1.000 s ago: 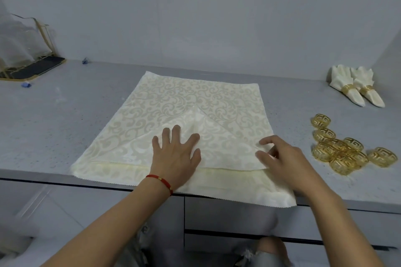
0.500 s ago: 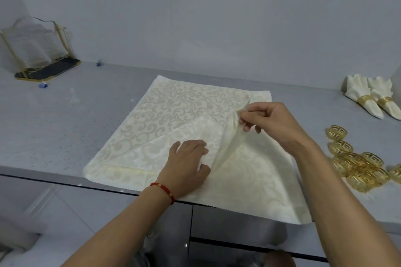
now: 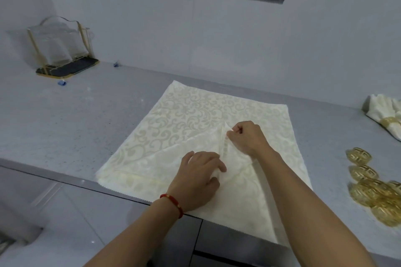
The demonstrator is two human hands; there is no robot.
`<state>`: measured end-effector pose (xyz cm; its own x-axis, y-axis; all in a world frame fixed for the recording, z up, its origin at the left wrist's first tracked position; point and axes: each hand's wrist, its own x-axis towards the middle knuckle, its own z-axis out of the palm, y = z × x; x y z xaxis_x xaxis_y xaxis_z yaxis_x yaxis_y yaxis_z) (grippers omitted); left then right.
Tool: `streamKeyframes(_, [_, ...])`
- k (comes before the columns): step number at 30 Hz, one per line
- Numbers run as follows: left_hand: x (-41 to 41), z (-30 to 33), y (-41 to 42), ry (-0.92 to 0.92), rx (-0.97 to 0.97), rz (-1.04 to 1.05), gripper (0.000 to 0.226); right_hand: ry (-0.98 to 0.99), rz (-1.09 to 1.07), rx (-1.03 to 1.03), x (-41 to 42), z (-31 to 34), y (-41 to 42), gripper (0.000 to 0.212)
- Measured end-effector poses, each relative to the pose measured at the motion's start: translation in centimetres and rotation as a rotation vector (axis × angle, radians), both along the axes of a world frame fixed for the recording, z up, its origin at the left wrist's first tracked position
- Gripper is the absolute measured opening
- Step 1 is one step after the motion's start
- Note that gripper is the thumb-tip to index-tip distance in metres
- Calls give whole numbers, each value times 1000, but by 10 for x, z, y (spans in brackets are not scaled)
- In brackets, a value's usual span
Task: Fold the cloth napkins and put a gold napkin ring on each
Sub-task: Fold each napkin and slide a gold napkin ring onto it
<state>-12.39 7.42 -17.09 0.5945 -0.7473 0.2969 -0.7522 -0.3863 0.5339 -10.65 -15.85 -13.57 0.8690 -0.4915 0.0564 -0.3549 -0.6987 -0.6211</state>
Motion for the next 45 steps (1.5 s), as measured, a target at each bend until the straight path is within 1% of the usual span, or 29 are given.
streamKeyframes(4, [1, -3, 1, 37, -52, -9, 39, 45, -22, -90, 4, -4, 3, 15])
streamKeyframes(6, [1, -4, 1, 22, -31, -9, 39, 79, -29, -180, 5, -5, 6, 19])
streamKeyframes(8, [1, -5, 1, -23, 16, -10, 31, 27, 5, -347, 3, -5, 12, 20])
streamKeyframes(10, [0, -6, 0, -38, 27, -7, 29, -70, 121, -568, 1, -8, 19, 14])
streamKeyframes(11, [0, -6, 0, -39, 24, -1, 29, -81, 188, -652, 1, -10, 22, 12])
streamKeyframes(12, [0, -5, 0, -39, 25, 3, 29, -71, 229, -685, 1, -12, 24, 9])
streamKeyframes(13, [0, -4, -1, -39, 28, 5, 29, -56, 249, -670, 1, -11, 24, 10])
streamKeyframes(15, [0, -5, -1, -49, 28, 8, 29, -31, 269, -580, -3, -3, 24, 26])
streamKeyframes(16, [1, -5, -1, -52, 22, 10, 30, -2, 289, -537, -8, 2, 25, 28])
streamKeyframes(18, [1, -5, -1, -63, -11, 13, 35, 59, 339, -498, -27, 11, 31, 20])
streamKeyframes(19, [3, -6, -1, -71, -38, 14, 40, 84, 370, -498, -37, 12, 35, 23])
streamKeyframes(21, [5, -5, 0, -57, -93, 19, 49, 122, 388, -468, -59, 6, 43, 46])
streamKeyframes(22, [5, -4, -1, -31, -106, 27, 51, 108, 374, -469, -67, -1, 46, 51])
streamKeyframes(23, [4, -2, -1, 0, -114, 37, 51, 71, 364, -501, -73, -9, 50, 49])
streamKeyframes(26, [3, 8, -2, 118, -65, 63, 50, -58, 301, -671, -78, -28, 56, 30])
streamKeyframes(28, [6, 17, -1, 284, -15, 57, 46, -117, 259, -757, -78, -29, 59, 20])
streamKeyframes(30, [11, 29, 3, 506, -12, 29, 44, -142, 274, -711, -78, -26, 62, 16])
streamKeyframes(31, [15, 33, 5, 590, -26, 30, 48, -116, 284, -632, -78, -22, 63, 20])
streamKeyframes(32, [18, 37, 8, 644, -37, 35, 53, -79, 276, -557, -79, -19, 64, 28])
streamKeyframes(33, [22, 39, 11, 682, -55, 41, 58, -41, 265, -524, -79, -16, 66, 37])
streamKeyframes(35, [25, 43, 19, 713, -101, 38, 67, 22, 271, -542, -83, -13, 73, 53])
streamKeyframes(37, [28, 46, 26, 666, -164, 25, 71, 48, 282, -563, -90, -16, 78, 60])
streamKeyframes(38, [30, 49, 30, 590, -182, 44, 70, 41, 282, -557, -93, -18, 78, 62])
streamKeyframes(39, [35, 51, 37, 476, -165, 90, 67, 23, 279, -538, -96, -20, 78, 63])
streamKeyframes(40, [42, 52, 45, 336, -95, 154, 63, -3, 273, -513, -97, -23, 77, 63])
streamKeyframes(41, [49, 53, 54, 215, 33, 211, 58, -21, 271, -492, -99, -25, 76, 63])
streamKeyframes(42, [56, 54, 63, 145, 197, 258, 53, -32, 270, -478, -100, -27, 76, 62])
streamKeyframes(44, [63, 58, 78, 114, 512, 328, 50, -54, 268, -456, -102, -32, 77, 62])
streamKeyframes(45, [65, 60, 83, 125, 600, 342, 51, -65, 262, -441, -102, -33, 77, 63])
